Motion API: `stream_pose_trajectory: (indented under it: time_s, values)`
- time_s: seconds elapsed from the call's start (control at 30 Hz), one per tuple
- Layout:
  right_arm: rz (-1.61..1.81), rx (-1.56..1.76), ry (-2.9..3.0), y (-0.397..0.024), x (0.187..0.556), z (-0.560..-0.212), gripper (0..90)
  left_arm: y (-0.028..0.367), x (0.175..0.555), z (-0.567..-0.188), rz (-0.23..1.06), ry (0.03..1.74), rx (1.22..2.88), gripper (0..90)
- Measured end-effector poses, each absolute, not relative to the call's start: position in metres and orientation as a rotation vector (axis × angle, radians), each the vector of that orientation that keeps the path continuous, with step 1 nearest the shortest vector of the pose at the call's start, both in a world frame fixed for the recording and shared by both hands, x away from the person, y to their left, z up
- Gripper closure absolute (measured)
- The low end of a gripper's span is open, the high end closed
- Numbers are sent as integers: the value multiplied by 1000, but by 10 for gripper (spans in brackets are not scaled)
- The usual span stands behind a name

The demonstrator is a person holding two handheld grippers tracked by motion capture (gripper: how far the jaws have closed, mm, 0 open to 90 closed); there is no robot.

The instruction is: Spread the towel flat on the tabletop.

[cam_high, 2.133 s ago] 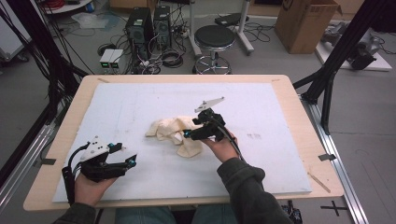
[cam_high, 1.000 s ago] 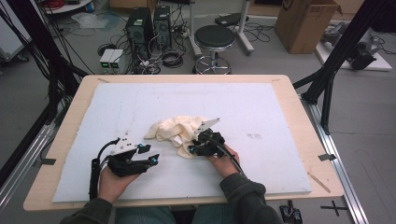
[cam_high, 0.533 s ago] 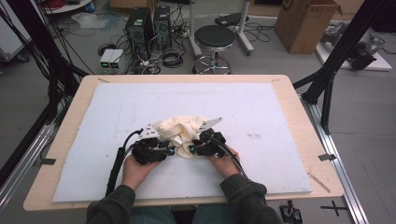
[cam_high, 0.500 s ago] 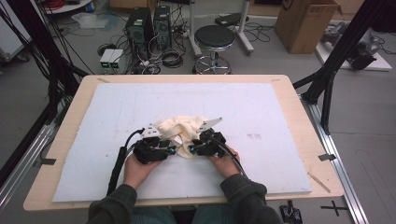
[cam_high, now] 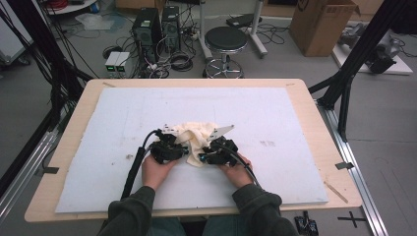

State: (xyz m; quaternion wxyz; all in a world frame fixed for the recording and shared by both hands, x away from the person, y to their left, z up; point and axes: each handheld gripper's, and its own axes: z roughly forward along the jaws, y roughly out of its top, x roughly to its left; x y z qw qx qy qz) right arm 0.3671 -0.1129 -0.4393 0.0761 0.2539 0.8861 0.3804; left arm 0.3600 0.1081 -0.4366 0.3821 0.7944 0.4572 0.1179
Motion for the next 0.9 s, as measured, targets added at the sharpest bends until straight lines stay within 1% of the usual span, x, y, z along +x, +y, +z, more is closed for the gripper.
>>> stream_pose_trajectory:
  time_s: [0.07, 0.13, 0.23, 0.37, 0.43, 0.53, 0.63, 0.9]
  values:
    - [1142, 764, 2653, -113, 366, -440, 668, 110, 360, -435, 307, 1157, 2018, 854]
    - [1153, 763, 2650, -114, 367, -440, 675, 111, 359, -434, 320, 1149, 2029, 873]
    - [1150, 751, 2643, -115, 367, -440, 706, 114, 357, -430, 335, 1132, 2036, 878]
    - [1161, 762, 2644, -118, 368, -439, 818, 121, 349, -420, 333, 1075, 2061, 879]
    - [1176, 764, 2666, -121, 369, -439, 840, 126, 343, -414, 349, 1038, 2090, 879]
    - [1172, 747, 2678, -123, 369, -437, 850, 136, 332, -406, 361, 983, 2120, 879]
    - [1166, 738, 2688, -127, 367, -432, 852, 149, 320, -398, 344, 930, 2134, 879]
    - [1238, 687, 2638, -156, 357, -393, 853, 188, 292, -378, 351, 822, 2127, 879]
